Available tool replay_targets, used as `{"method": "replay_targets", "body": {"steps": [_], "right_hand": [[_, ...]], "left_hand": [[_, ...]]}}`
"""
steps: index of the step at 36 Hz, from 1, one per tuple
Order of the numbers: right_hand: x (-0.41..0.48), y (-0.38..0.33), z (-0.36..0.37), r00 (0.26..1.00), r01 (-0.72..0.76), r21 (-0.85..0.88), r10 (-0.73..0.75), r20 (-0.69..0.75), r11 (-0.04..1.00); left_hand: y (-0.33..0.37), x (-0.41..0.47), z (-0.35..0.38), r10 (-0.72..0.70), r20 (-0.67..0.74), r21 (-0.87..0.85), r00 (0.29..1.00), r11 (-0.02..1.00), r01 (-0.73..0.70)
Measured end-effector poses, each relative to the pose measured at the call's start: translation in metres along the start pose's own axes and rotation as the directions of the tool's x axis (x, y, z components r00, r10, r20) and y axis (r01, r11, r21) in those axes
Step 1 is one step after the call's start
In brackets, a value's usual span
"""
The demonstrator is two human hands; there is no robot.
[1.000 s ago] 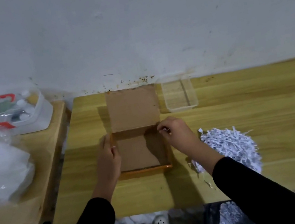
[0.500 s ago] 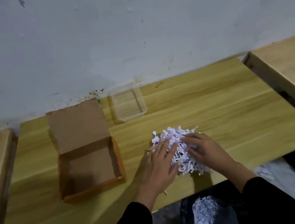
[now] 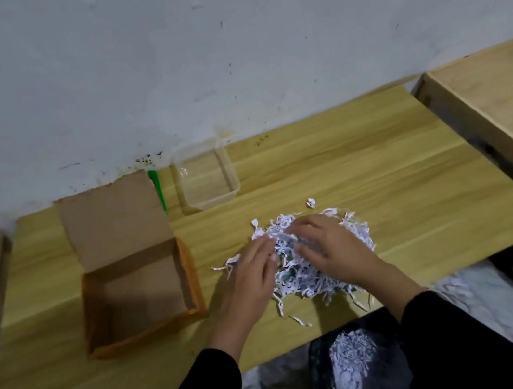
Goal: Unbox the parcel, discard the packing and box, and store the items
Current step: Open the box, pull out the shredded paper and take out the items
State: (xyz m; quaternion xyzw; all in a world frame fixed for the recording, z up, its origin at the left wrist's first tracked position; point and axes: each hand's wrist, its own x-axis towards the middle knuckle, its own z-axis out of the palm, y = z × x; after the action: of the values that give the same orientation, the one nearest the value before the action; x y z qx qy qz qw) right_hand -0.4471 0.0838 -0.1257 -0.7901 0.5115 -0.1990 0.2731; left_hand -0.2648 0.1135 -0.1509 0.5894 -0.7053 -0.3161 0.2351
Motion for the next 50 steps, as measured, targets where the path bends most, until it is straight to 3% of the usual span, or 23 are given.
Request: {"method": "replay_targets", "body": {"steps": [3,10,17,19,21,24,29,33,35,39,44,50], "right_hand": [[0.006,0.01,0.01,0.995,0.005,-0.015,-0.004,0.096,1.0],[-0.02,0.061,-0.015,0.944,-0.261,0.051,0.266,-0.196,0.964],[-0.015,0.037,-0.022,0.879,-0.27,0.063,0.273,-0.39,0.961],[-0.007,0.016,-0.014,0.916,-0.194,0.061,0.203,-0.347,0.979],[0.0,0.0,-0.002,0.975,-0.083,0.008,0.083,-0.205,0.997],[0.005,-0.001,0.014,0.997,0.061,-0.121,-0.067,-0.049,0.991],[-0.002,0.027,0.006,0.971,-0.21,-0.059,0.201,-0.133,0.976],[-0.011,0.044,-0.01,0.94,-0.296,-0.134,0.263,-0.216,0.946],[-0.012,0.041,-0.013,0.93,-0.293,-0.137,0.249,-0.27,0.946],[-0.008,0.011,-0.009,0.938,-0.187,-0.087,0.151,-0.311,0.979],[-0.005,-0.019,0.023,0.997,0.001,-0.136,-0.012,-0.076,0.991],[-0.006,-0.022,0.045,0.994,-0.101,-0.198,0.092,-0.053,0.975]], "left_hand": [[-0.015,-0.002,0.01,-0.027,0.119,0.088,0.992,0.996,0.017],[-0.031,-0.009,0.007,-0.105,0.103,0.117,0.989,0.989,0.093],[-0.029,-0.008,0.006,-0.16,-0.037,0.029,0.986,0.987,0.161],[-0.026,-0.007,0.006,-0.202,-0.106,-0.036,0.974,0.979,0.2],[-0.023,-0.005,0.007,-0.226,-0.157,-0.06,0.962,0.974,0.219],[-0.024,-0.002,0.008,-0.234,-0.201,-0.039,0.951,0.972,0.231],[-0.032,0.001,0.008,-0.266,-0.201,-0.002,0.943,0.963,0.271],[-0.041,-0.001,0.012,-0.243,-0.093,0.238,0.965,0.936,0.259],[-0.041,-0.004,0.013,-0.263,-0.097,0.3,0.96,0.912,0.28],[-0.037,-0.002,0.013,-0.304,-0.176,0.268,0.936,0.901,0.342],[-0.042,0.001,0.012,-0.293,-0.206,0.236,0.934,0.911,0.338],[-0.044,-0.008,0.011,-0.248,-0.176,0.223,0.953,0.933,0.284]]}}
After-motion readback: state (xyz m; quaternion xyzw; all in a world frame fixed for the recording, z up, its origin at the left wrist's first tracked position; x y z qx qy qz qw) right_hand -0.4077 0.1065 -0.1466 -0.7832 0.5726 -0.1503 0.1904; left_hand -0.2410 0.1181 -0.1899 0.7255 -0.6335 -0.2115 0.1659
